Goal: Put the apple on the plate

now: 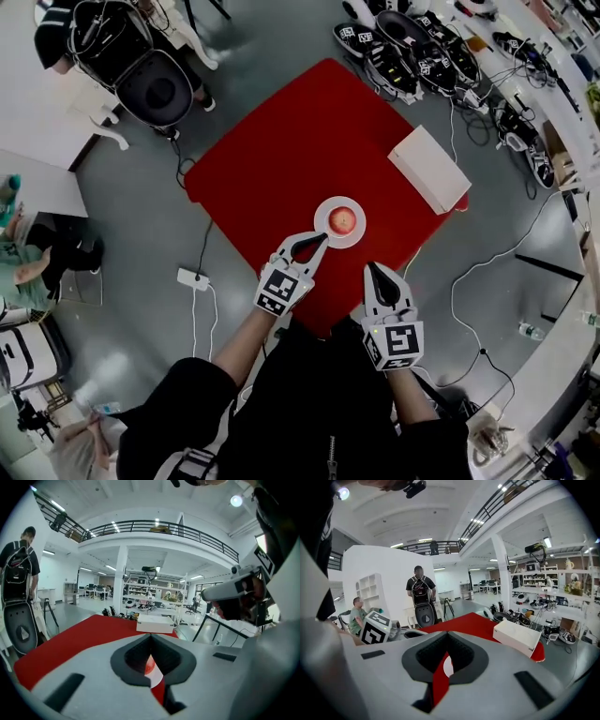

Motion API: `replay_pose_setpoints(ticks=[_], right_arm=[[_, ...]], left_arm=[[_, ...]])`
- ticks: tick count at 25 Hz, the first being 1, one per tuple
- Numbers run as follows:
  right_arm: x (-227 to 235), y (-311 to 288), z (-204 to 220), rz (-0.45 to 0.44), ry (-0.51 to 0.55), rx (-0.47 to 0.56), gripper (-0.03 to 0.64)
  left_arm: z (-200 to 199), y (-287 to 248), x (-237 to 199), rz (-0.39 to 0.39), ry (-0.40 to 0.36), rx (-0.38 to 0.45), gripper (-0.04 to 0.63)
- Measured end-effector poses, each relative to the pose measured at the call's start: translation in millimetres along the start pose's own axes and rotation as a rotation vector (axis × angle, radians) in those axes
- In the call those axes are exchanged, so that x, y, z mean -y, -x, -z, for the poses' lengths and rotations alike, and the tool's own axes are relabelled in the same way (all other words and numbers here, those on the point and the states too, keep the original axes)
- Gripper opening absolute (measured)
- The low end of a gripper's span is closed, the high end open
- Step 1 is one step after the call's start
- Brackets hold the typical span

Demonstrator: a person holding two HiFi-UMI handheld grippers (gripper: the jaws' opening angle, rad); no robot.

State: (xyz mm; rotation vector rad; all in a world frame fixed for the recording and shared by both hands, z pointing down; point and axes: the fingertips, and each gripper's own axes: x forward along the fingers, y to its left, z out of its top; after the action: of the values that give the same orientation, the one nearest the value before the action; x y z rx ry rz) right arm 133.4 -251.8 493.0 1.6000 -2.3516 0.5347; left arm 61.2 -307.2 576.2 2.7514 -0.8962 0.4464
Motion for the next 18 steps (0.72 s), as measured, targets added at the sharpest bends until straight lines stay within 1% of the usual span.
replay_pose_setpoints(ticks=[4,8,11,15,18], right_arm=[[-3.8,-8.9,-10.9,-0.041,0.017,0.007,0.011],[-8.0,-11.0,-16.2,-0.086,0.053,-0.001,0.011],[-13.4,-10.5,-15.8,-0.105,0.062,-0.007,0.011],[-28.8,-8.2,-7.0,-0.133,0.062,-0.012,0.011],[-40.2,-4.7,0.8,-0.146,0.084,-0.027,0.011]], left_arm=[[-27.2,21.5,10.6,-0.018,0.004,0.020,0.006],[-53.1,41.0,17.3,-0.056,-0.006,0.070,0.006],[-65.6,59.2,20.7,-0.071,-0.019,0.096,0.006],[-62.9,81.6,23.7,-0.085,-0.048,0.094,0.006],[-53.6,92.3,24.7,-0.092,-0.041,0.087,0.006]])
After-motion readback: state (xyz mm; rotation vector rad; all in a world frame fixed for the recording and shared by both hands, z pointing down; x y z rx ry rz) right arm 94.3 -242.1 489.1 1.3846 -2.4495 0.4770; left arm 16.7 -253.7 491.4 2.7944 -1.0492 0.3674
